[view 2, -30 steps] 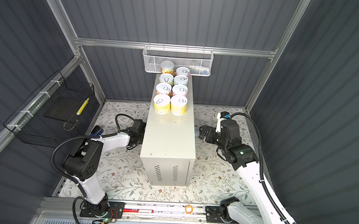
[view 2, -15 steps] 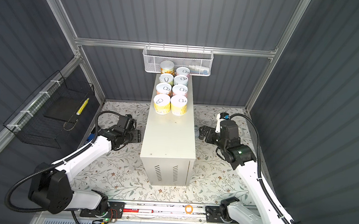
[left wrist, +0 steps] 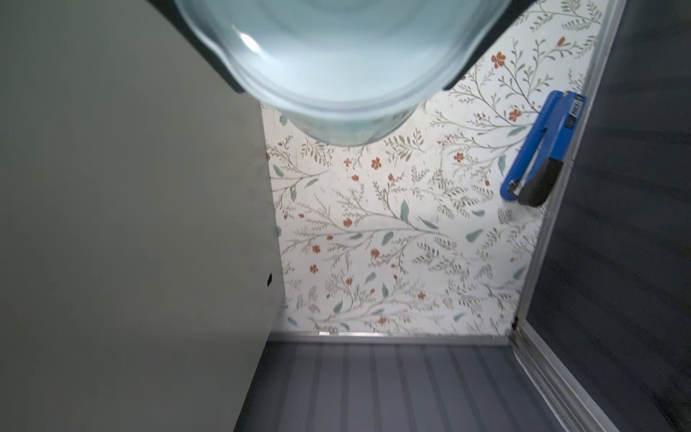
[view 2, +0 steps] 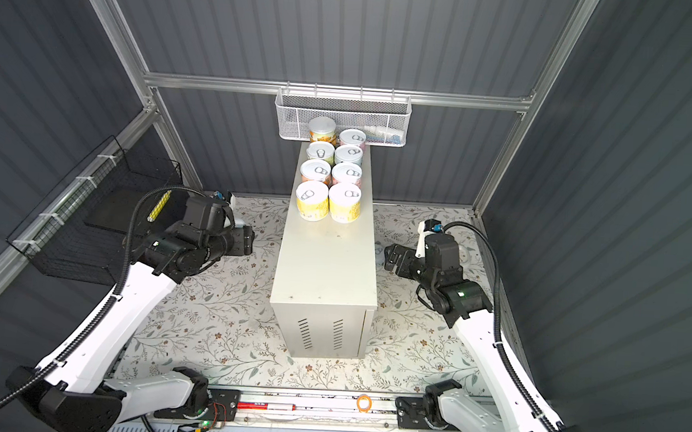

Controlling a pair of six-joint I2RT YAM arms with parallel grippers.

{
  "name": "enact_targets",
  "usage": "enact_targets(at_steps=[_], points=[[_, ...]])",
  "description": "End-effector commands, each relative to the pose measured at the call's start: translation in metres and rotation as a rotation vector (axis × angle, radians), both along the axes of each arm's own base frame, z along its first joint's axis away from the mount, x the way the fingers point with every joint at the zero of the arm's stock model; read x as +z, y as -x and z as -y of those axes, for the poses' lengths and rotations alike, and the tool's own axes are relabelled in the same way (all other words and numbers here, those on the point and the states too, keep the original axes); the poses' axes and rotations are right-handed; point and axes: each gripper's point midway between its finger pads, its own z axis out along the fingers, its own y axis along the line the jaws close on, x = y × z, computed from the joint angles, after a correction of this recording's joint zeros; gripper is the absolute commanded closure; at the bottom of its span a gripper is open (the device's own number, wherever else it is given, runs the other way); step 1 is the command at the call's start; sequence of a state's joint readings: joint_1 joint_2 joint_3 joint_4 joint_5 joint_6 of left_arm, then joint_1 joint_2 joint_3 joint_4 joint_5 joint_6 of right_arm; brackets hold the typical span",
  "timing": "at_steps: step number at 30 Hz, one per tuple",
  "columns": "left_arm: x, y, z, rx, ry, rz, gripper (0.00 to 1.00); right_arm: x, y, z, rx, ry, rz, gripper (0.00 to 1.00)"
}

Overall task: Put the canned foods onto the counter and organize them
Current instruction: 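Lift the pale blue can up onto the cabinet top with the left gripper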

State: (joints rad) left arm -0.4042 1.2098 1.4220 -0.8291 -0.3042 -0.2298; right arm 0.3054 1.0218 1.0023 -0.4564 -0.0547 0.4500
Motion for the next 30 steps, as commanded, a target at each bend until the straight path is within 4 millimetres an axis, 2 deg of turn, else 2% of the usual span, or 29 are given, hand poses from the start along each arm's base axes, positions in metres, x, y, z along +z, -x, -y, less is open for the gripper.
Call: enact_targets(at_steps=[1,5,10,15,19,23,30], points=[[0.046,0.003,-0.008,-0.029,-0.056,0.095,1.0,0.004,0.0,-0.001,0.006,-0.022,0.017,0.01],[0.084,0.004,0.011,-0.131,-0.001,0.141,1.0,0.007,0.0,-0.001,0.001,-0.024,0.028,0.01],[0.115,0.008,0.049,-0.317,0.113,0.129,1.0,0.009,-0.002,-0.002,0.006,-0.03,0.035,0.01],[0.116,0.022,0.091,-0.518,0.213,-0.003,1.0,0.016,-0.006,-0.004,0.005,-0.039,0.048,0.01],[0.122,0.031,0.099,-0.543,0.191,-0.002,1.0,0.017,-0.007,-0.005,0.009,-0.045,0.053,0.01],[0.131,0.047,0.116,-0.582,0.171,0.015,1.0,0.018,-0.007,-0.006,0.01,-0.051,0.054,0.01],[0.12,0.059,0.138,-0.612,0.16,-0.02,1.0,0.022,-0.007,-0.006,0.01,-0.058,0.063,0.01]])
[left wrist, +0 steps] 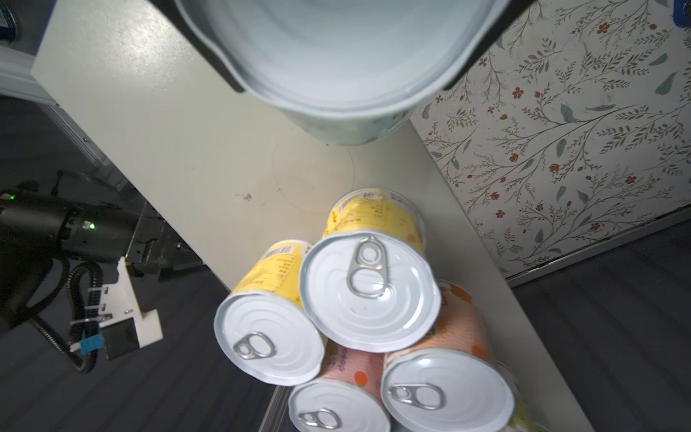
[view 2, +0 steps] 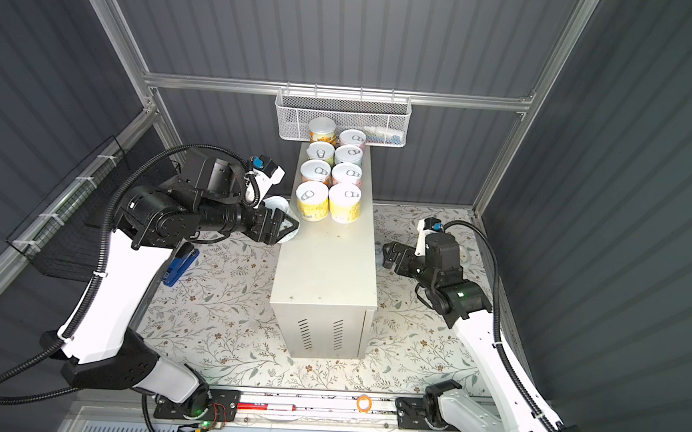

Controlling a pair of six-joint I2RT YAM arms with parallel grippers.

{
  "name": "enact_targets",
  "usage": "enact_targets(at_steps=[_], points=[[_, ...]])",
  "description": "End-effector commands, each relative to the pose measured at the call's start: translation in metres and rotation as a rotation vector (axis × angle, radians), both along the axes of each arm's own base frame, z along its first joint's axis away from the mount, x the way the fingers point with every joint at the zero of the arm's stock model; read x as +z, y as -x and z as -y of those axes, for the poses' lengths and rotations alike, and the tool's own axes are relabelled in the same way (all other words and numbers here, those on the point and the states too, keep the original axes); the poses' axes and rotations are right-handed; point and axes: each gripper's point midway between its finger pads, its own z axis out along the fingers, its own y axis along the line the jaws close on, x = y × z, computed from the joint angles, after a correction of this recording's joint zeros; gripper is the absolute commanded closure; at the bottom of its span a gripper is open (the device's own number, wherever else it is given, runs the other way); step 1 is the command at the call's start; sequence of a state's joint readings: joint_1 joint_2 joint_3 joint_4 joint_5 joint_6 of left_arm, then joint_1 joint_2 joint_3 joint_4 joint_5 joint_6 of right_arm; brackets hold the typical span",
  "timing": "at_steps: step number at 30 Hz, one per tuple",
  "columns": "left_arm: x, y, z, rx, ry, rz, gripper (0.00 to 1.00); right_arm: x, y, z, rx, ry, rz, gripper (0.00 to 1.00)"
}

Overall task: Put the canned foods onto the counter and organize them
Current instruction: 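Lift the pale blue can up onto the cabinet top with the left gripper, then set the pale blue can down in front of the yellow cans with the left gripper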

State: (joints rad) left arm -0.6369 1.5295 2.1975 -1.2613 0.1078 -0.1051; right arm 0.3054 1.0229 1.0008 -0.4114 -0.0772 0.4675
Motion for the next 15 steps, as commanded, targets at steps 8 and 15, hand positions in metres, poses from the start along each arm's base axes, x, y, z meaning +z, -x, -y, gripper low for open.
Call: enact_targets(at_steps=[8,15], points=[[0.006,0.01,0.033,-0.034,-0.008,0.05,1.0,0.013,-0.001,0.002,-0.012,-0.018,0.038,0.01],[-0.007,0.01,0.048,-0.039,-0.053,0.035,1.0,0.015,0.002,0.004,-0.012,-0.017,0.048,0.01]])
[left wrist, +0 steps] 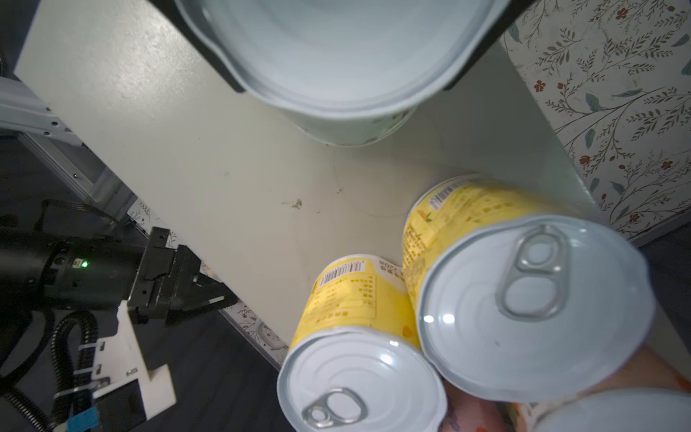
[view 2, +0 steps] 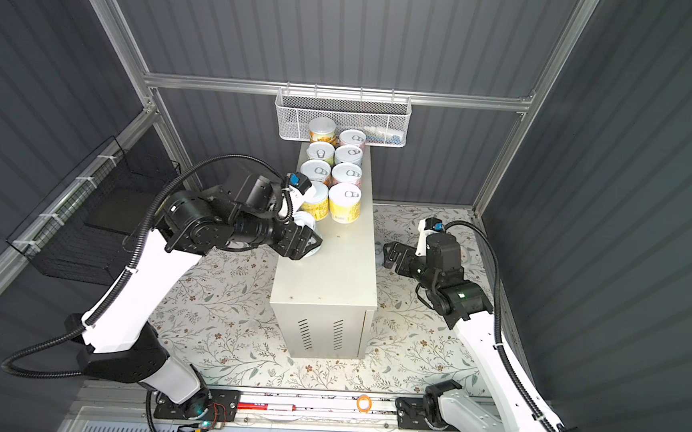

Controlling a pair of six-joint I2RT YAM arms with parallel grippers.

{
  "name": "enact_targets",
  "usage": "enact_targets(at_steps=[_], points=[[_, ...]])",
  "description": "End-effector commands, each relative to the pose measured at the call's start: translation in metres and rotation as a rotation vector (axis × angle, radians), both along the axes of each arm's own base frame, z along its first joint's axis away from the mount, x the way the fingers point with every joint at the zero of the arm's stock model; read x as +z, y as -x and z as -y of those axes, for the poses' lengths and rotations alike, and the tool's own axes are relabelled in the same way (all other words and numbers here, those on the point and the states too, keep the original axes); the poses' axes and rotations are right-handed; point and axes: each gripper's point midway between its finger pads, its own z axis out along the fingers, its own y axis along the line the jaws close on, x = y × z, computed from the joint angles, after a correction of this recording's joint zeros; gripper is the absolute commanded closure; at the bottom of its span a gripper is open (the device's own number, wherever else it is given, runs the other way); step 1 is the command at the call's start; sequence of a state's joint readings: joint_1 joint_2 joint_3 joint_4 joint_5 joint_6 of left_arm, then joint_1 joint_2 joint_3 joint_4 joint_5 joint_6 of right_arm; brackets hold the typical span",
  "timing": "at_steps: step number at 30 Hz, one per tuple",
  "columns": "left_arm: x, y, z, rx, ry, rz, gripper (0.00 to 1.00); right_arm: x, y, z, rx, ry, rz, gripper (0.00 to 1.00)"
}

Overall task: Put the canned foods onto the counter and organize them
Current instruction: 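Set the pale blue can down in front of the yellow cans with the left gripper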

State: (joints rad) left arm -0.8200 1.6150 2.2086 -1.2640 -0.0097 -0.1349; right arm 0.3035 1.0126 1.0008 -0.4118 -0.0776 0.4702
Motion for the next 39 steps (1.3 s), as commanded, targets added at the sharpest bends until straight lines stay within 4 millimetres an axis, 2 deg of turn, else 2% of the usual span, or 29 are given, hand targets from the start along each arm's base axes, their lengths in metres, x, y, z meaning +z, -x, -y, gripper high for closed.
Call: enact_targets(at_steps=[1,6,7,10,13,17,20,26,28,32,39], points=[[0.019,-0.005,-0.002,0.036,0.038,0.057,1.0,0.012,0.0,0.002,-0.008,-0.013,0.039,0.01],[0.009,-0.011,0.001,0.059,0.011,0.043,1.0,0.014,0.002,0.002,-0.006,-0.014,0.043,0.01],[0.007,-0.012,0.001,0.065,0.004,0.039,0.96,0.014,0.002,0.003,-0.005,-0.015,0.044,0.01],[0.005,-0.014,0.002,0.07,-0.004,0.038,0.74,0.013,0.003,0.003,-0.007,-0.012,0.042,0.01],[0.004,-0.014,0.005,0.056,-0.002,0.04,0.44,0.013,0.003,0.003,-0.006,-0.014,0.043,0.01],[0.008,-0.013,0.012,0.031,0.023,0.053,0.37,0.011,0.003,0.003,-0.006,-0.016,0.038,0.01],[0.01,-0.015,0.013,0.03,0.025,0.066,0.24,0.011,0.002,0.003,-0.007,-0.015,0.039,0.01],[0.011,-0.019,0.012,0.037,0.016,0.082,0.14,0.011,0.001,0.004,-0.007,-0.014,0.039,0.01],[0.012,-0.02,0.013,0.034,0.017,0.087,0.03,0.011,0.001,0.003,-0.006,-0.017,0.037,0.01],[0.017,-0.021,0.013,0.031,0.02,0.107,0.01,0.011,0.001,0.003,-0.003,-0.019,0.035,0.01],[0.041,-0.023,0.008,0.038,0.046,0.178,0.01,0.015,0.003,0.003,-0.003,-0.023,0.041,0.01]])
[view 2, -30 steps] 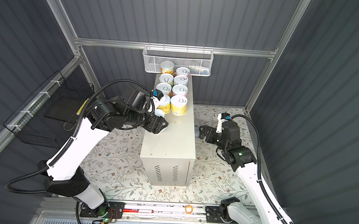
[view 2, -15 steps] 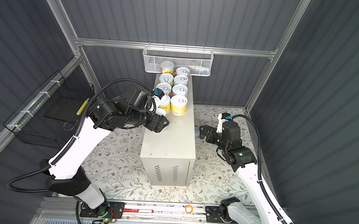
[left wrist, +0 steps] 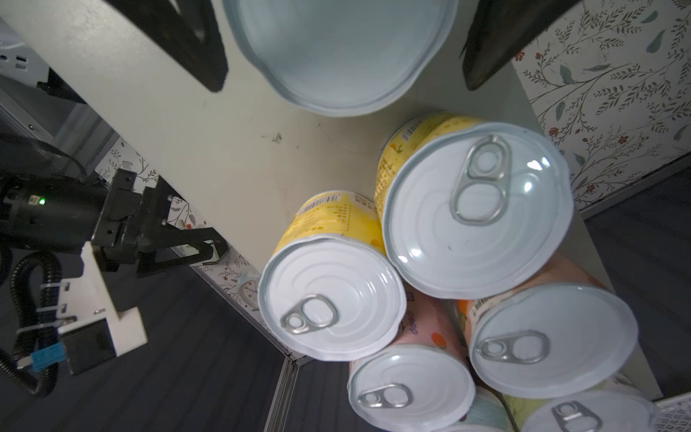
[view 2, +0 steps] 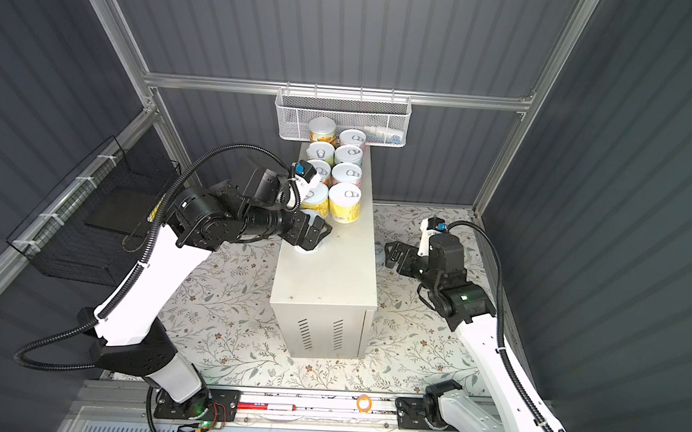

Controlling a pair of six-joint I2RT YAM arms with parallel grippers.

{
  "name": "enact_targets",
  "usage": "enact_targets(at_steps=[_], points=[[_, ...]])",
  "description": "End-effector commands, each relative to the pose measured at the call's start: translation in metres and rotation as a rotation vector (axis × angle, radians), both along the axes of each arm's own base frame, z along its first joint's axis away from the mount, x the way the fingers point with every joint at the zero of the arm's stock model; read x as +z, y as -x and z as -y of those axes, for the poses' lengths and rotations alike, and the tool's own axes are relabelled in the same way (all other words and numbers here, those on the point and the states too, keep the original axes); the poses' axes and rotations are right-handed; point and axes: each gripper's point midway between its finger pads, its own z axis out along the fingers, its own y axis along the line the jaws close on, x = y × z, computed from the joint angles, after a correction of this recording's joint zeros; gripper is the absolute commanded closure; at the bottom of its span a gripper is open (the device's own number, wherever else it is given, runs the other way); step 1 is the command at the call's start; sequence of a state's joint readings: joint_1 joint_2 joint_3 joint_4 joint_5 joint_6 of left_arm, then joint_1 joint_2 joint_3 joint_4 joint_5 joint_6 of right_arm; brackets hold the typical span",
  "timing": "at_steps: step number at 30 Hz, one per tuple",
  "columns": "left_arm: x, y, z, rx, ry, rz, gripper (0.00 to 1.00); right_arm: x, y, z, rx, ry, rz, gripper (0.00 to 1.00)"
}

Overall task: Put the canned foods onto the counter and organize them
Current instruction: 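Set the pale blue can down in front of the yellow cans with the left gripper, then open the left gripper and draw it back down beside the cabinet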

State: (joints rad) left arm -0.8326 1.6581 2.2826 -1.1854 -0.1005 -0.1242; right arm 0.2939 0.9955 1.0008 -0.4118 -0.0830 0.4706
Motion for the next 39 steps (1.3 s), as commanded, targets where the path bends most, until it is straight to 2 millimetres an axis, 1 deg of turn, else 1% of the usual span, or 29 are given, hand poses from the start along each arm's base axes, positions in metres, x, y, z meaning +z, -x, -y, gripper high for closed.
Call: enact_targets(at_steps=[1,3,7,11,13,15,17,19,23,25,26,30,35,39], points=[[0.019,0.001,-0.003,-0.011,0.011,0.064,0.01,0.01,0.001,0.0,0.002,-0.013,0.025,0.01],[0.028,0.002,-0.007,0.001,0.022,0.086,0.01,0.011,0.002,0.002,-0.002,-0.012,0.026,0.01],[0.054,0.006,-0.027,0.054,0.073,0.174,0.01,0.013,0.004,0.003,-0.008,-0.015,0.033,0.01],[0.081,0.018,-0.059,0.123,0.145,0.291,0.01,0.014,0.005,0.004,-0.013,-0.015,0.035,0.01],[0.086,0.027,-0.074,0.143,0.185,0.33,0.05,0.015,0.004,0.004,-0.015,-0.02,0.036,0.01],[0.088,0.038,-0.086,0.153,0.225,0.348,0.12,0.015,0.004,0.004,-0.016,-0.019,0.035,0.01],[0.084,0.047,-0.095,0.157,0.246,0.34,0.22,0.013,0.003,0.004,-0.018,-0.016,0.027,0.01],[0.074,0.053,-0.098,0.148,0.244,0.309,0.31,0.01,0.002,0.003,-0.015,-0.015,0.015,0.01],[0.047,0.063,-0.088,0.085,0.24,0.23,0.43,0.005,0.0,0.0,-0.009,-0.026,-0.007,0.01],[0.034,0.064,-0.084,0.071,0.248,0.204,0.53,0.003,0.0,-0.001,-0.008,-0.032,-0.014,0.01],[0.029,0.066,-0.082,0.066,0.261,0.195,0.55,0.002,0.0,-0.001,-0.008,-0.036,-0.016,0.01],[0.013,0.065,-0.075,0.056,0.293,0.171,0.54,-0.002,0.001,-0.002,-0.007,-0.04,-0.027,0.01],[-0.006,0.061,-0.058,0.025,0.301,0.124,0.5,-0.008,-0.001,-0.004,-0.001,-0.043,-0.048,0.01],[-0.015,0.057,-0.048,0.009,0.299,0.1,0.5,-0.009,-0.003,-0.006,0.003,-0.047,-0.049,0.01]])
